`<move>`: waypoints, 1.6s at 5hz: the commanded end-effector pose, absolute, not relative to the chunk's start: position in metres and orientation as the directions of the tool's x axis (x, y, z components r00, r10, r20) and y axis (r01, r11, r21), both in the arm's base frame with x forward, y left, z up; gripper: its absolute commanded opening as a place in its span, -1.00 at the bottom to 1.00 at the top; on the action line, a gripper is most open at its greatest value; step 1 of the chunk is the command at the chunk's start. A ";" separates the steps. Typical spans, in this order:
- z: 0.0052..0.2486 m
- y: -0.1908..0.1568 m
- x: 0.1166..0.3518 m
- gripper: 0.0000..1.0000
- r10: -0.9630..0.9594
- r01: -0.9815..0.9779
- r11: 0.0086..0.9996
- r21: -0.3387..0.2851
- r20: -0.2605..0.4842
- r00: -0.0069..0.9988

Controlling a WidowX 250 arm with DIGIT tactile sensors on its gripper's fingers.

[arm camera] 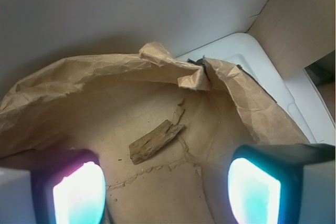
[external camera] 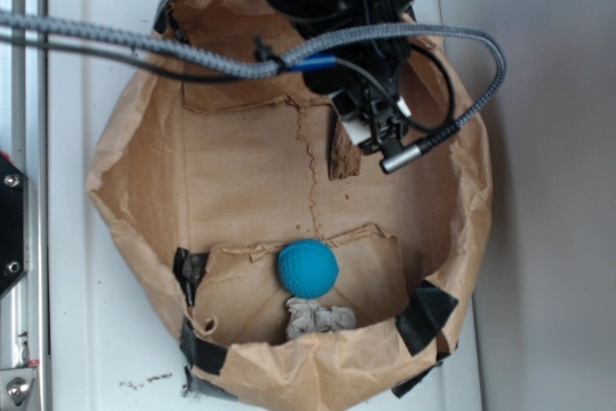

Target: Grab the wood chip.

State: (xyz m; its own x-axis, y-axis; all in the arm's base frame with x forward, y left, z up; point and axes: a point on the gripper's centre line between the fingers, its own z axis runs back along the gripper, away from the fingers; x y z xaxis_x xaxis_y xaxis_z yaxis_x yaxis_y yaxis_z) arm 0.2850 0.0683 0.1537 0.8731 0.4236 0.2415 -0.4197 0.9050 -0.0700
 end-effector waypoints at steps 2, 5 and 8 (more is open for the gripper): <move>0.116 0.044 0.267 1.00 0.489 -0.524 0.851 -0.029 0.404 0.773; 0.080 0.037 0.281 1.00 0.492 -0.490 0.867 -0.087 0.294 0.819; 0.097 0.024 0.276 1.00 0.675 -0.689 0.725 -0.008 0.212 0.707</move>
